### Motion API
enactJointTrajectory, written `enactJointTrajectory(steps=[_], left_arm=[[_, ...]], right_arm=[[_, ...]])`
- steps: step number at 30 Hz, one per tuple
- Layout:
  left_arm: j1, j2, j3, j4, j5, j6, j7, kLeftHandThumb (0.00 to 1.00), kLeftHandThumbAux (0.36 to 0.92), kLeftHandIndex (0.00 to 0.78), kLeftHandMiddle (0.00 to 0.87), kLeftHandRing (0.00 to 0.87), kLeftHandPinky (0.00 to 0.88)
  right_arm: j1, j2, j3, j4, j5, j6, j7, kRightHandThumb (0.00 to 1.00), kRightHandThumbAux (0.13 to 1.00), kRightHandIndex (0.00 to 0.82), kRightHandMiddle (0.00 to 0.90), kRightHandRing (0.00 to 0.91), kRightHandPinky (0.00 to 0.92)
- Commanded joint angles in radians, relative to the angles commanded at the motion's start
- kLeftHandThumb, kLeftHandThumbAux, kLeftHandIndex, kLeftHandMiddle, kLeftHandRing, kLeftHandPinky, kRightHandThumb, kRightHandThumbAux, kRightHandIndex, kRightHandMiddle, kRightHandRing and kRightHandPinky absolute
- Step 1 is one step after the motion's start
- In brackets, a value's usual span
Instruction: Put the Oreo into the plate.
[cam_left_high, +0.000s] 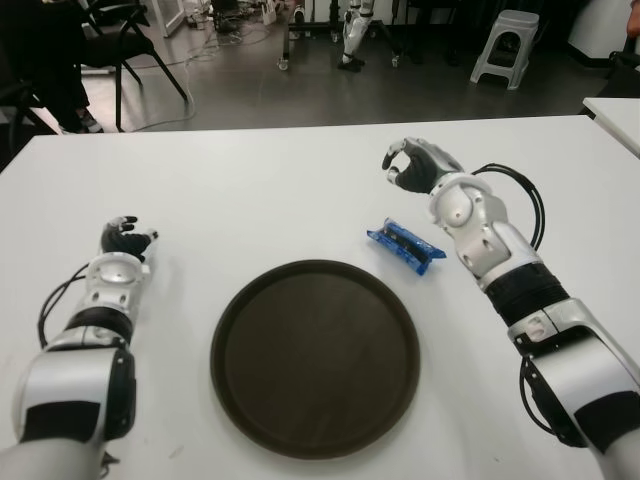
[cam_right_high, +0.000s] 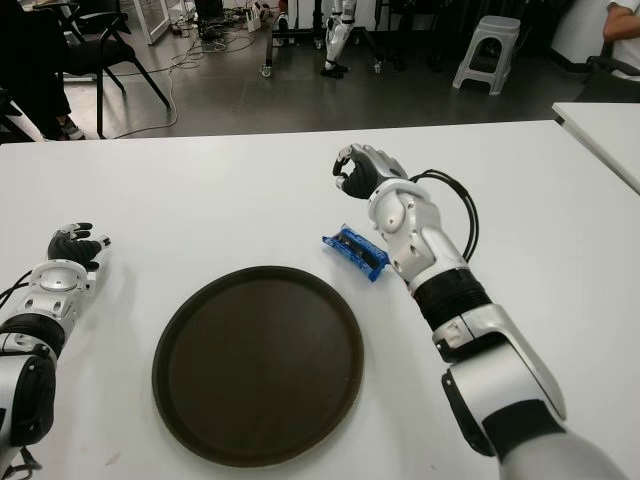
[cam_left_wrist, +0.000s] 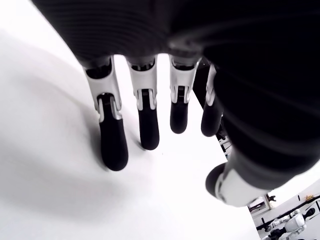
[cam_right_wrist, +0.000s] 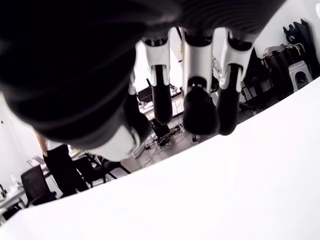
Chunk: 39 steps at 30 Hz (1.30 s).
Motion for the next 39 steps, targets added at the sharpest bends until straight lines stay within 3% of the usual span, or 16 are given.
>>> enactJointTrajectory(steps=[22,25,26,27,28,31,35,39], left_arm=[[0.001,0.002,0.010,0.001,-0.003,-0.008,-0.015,0.349,0.756,0.176,0.162,0.168,0.138],[0.002,0.003,0.007,0.001,0.003,-0.009,-0.012,0.348,0.757,0.174,0.164,0.170,0.148],[0.002,0.004,0.004,0.001,0.006,-0.007,-0.011,0.347,0.757,0.175,0.165,0.172,0.153],[0.001,0.005,0.002,0.002,0.008,-0.005,-0.011,0.337,0.752,0.174,0.167,0.177,0.162],[0.001,0.005,0.001,0.002,0.009,-0.003,-0.011,0.331,0.750,0.173,0.168,0.180,0.168],[0.001,0.006,0.000,0.003,0.009,-0.001,-0.013,0.322,0.742,0.172,0.167,0.179,0.157],[0.001,0.006,0.003,0.002,0.006,-0.004,-0.012,0.333,0.736,0.192,0.172,0.185,0.172],[0.003,0.005,0.006,0.002,0.003,-0.007,-0.007,0.331,0.742,0.202,0.180,0.194,0.189]], right_arm=[[0.011,0.002,-0.011,0.013,0.008,0.048,0.013,0.681,0.743,0.423,0.738,0.768,0.748],[0.011,0.001,-0.009,0.010,0.008,0.061,0.025,0.223,0.823,0.384,0.634,0.715,0.699],[0.010,0.001,-0.003,0.011,0.000,0.076,0.027,0.178,0.817,0.362,0.581,0.667,0.657],[0.009,0.001,0.001,0.011,-0.006,0.086,0.027,0.114,0.767,0.278,0.428,0.488,0.444],[0.008,0.003,0.005,0.012,-0.013,0.098,0.024,0.073,0.735,0.224,0.330,0.372,0.307],[0.008,0.007,0.009,0.009,-0.023,0.119,0.019,0.023,0.688,0.126,0.174,0.179,0.109],[0.012,0.010,0.013,-0.002,-0.032,0.136,0.012,0.004,0.692,0.069,0.088,0.074,0.022],[0.014,0.010,0.016,-0.011,-0.039,0.146,0.016,0.001,0.752,0.040,0.043,0.029,0.006]])
